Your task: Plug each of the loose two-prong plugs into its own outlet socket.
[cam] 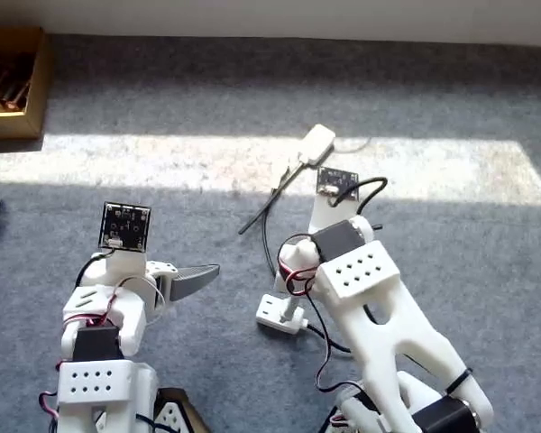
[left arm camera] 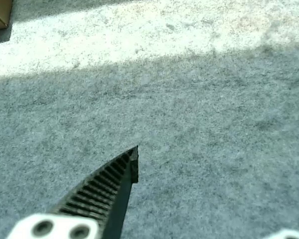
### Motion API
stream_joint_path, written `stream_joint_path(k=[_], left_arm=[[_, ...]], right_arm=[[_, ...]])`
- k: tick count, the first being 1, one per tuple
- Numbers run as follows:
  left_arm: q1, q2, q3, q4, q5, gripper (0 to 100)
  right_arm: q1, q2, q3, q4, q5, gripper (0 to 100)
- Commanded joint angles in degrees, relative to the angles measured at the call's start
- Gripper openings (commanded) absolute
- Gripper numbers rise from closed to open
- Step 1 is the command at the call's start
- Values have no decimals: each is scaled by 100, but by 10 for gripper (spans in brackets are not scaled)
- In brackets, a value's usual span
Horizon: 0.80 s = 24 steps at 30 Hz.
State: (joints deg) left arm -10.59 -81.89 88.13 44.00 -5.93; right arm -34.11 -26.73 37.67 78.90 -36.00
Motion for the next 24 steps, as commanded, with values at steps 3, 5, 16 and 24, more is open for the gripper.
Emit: stream_joint_path(k=[3,5,16,24], left_arm=[[-31,-40,-22,-79,35,528],[-31,-40,-22,-79,35,528],[-31,-40,-22,-79,35,528],[-31,-40,-22,-79,35,528]], right_arm=[[-66,-57,-31,-22,-70,5],[-57,-57,-31,-22,-70,5],[479,-57,-31,-40,-35,5],[382,-57,-22,4,-35,5]])
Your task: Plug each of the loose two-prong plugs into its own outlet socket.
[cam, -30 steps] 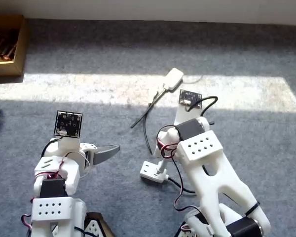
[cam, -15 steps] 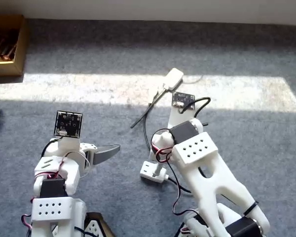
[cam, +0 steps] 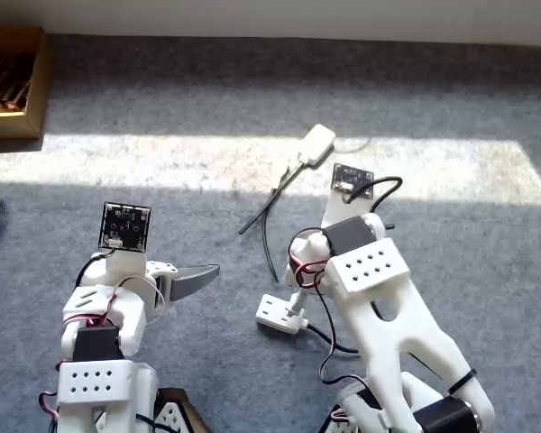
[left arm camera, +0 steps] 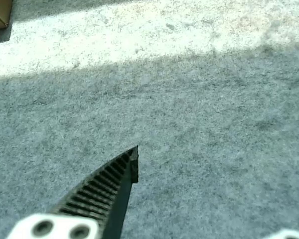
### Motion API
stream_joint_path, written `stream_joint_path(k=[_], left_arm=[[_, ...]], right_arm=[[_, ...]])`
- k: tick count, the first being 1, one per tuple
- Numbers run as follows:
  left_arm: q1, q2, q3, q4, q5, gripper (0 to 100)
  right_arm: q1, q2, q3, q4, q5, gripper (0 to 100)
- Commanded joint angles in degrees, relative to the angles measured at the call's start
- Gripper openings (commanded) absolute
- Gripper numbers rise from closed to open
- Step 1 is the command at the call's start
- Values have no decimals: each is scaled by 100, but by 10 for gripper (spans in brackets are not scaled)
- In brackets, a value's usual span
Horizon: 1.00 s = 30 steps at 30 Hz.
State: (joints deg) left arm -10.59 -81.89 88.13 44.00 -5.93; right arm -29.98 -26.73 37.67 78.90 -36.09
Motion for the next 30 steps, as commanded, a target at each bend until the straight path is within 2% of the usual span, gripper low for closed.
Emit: stream_joint_path(k=[1,7,16,22,26,30], left_arm=[[-31,-40,-22,-79,35,528],[-31,-40,-22,-79,35,528],[-31,-40,-22,-79,35,528],[-31,-40,-22,-79,35,528],[-31,-40,-22,-79,35,528],[-31,-40,-22,-79,35,528]], right_arm=[[-92,-57,13,4,-26,5],[-382,-57,673,-462,-35,5],[-470,-57,681,-444,-26,5],[-1138,-66,576,-418,352,5],[-1270,110,57,145,343,5],[-1288,998,-479,611,141,5]])
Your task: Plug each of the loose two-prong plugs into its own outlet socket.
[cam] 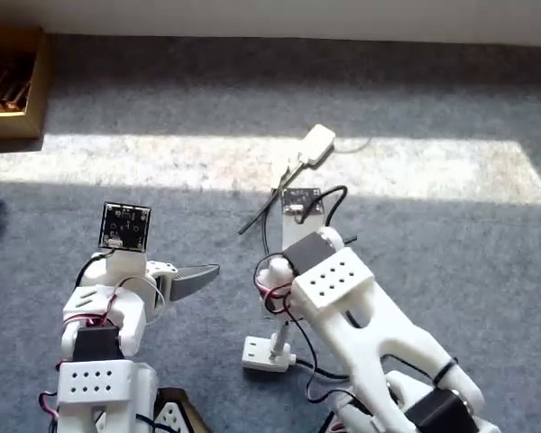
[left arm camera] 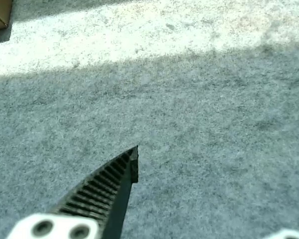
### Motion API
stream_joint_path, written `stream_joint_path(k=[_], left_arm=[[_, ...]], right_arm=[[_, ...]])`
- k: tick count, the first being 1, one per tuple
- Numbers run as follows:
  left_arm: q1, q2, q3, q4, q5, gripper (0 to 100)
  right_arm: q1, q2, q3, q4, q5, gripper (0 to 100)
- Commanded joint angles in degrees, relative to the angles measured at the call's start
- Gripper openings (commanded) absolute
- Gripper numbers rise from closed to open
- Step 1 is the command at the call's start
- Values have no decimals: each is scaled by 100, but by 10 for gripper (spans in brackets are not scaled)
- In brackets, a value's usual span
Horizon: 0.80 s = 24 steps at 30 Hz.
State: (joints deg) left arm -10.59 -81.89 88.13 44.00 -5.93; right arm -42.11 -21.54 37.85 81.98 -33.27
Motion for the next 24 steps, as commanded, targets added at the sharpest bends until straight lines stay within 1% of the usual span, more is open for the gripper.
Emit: stream_joint_path(k=[1,3,6,12,17,22,24], left_arm=[[-31,-40,-22,-79,35,528],[-31,-40,-22,-79,35,528],[-31,-40,-22,-79,35,528],[-31,-40,-22,-88,35,528],[-31,-40,-13,-79,35,528],[-31,-40,-13,-79,26,528],[-31,-40,-13,-79,26,528]], right_arm=[[-84,708,-602,321,-264,5],[-84,1059,-787,330,-352,5],[-145,1200,-971,303,-360,5],[-822,1200,-963,321,-369,5],[-1138,1200,-936,347,-369,5],[-1165,1200,-866,347,-369,5],[-1042,1209,-804,303,-369,5]])
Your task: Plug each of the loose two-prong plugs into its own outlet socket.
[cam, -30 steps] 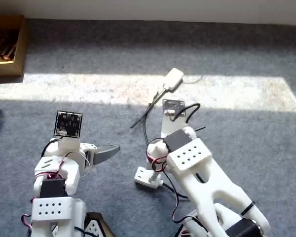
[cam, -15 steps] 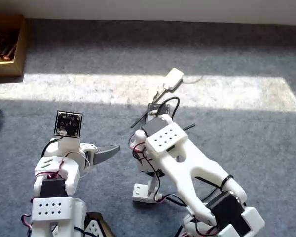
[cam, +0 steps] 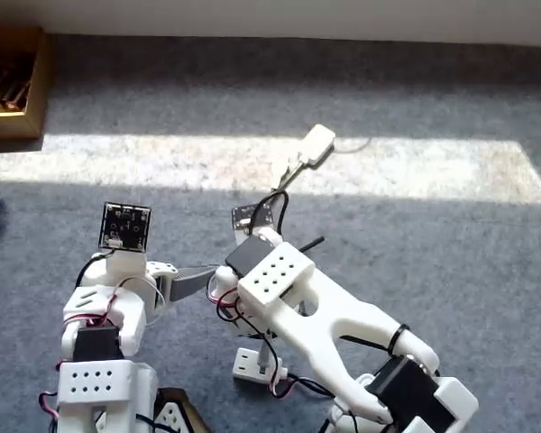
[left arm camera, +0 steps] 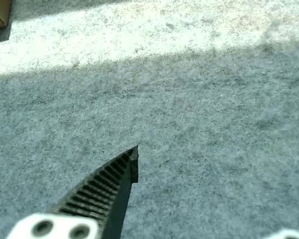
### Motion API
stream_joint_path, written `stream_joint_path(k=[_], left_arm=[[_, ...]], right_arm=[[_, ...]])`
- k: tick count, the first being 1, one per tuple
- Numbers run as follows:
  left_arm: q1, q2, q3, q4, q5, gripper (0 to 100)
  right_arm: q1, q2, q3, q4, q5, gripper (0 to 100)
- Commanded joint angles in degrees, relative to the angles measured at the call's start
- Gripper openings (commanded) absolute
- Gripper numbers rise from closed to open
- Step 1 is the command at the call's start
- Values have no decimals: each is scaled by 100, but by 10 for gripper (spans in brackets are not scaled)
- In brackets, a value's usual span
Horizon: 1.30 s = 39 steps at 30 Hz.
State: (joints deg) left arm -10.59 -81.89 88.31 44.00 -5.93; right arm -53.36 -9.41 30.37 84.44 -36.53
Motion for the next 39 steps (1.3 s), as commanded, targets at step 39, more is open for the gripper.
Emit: stream_joint_path(k=[39], left_arm=[[3495,4796,-3389,2884,-3262,485]], right_arm=[[6387,-2527,1622,-2237,5196,6]])
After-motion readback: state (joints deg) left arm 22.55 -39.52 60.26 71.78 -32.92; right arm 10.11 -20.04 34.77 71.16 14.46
